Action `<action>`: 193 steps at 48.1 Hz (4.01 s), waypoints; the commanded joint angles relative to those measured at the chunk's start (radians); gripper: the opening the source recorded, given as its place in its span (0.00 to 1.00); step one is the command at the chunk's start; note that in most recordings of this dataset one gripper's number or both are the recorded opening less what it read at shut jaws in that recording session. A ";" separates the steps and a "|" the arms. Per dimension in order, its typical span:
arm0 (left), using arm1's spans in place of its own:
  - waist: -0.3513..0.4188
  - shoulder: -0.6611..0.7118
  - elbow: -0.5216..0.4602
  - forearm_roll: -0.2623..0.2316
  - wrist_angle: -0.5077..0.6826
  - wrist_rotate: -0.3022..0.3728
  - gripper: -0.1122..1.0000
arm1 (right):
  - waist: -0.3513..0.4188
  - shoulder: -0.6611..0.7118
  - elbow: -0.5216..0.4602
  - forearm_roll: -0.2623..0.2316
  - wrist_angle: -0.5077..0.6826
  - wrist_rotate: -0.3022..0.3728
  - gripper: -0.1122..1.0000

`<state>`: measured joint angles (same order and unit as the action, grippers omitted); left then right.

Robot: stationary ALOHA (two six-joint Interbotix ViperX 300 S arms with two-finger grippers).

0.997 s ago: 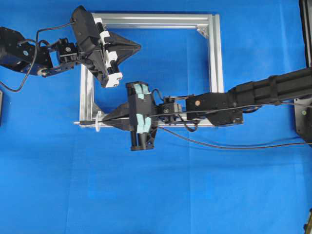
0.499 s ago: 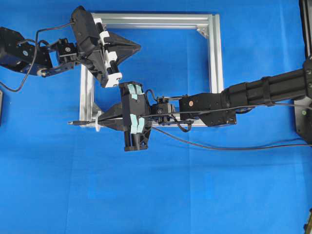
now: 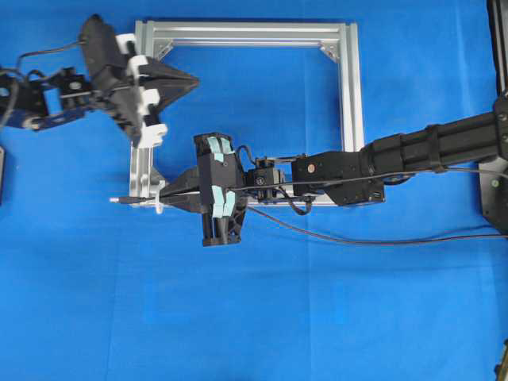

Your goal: Insert the wire through the string loop located on the left side.

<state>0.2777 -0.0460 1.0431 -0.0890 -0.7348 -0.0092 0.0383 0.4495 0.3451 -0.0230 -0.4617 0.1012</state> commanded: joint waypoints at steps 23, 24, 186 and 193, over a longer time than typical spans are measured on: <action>0.005 -0.385 0.308 0.003 0.018 0.000 0.10 | 0.000 -0.021 -0.021 0.000 -0.005 0.002 0.10; 0.005 -0.394 0.311 0.003 0.026 0.002 0.10 | 0.000 -0.021 -0.021 0.000 -0.005 0.000 0.10; -0.414 -0.089 0.193 0.014 0.121 -0.023 0.91 | -0.003 -0.021 -0.021 0.000 -0.006 0.002 0.10; -0.414 -0.089 0.192 0.014 0.120 -0.023 0.91 | -0.002 -0.021 -0.021 -0.002 -0.005 0.002 0.10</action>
<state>-0.1335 -0.1212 1.2441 -0.0752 -0.6059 -0.0322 0.0383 0.4495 0.3451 -0.0230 -0.4633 0.1028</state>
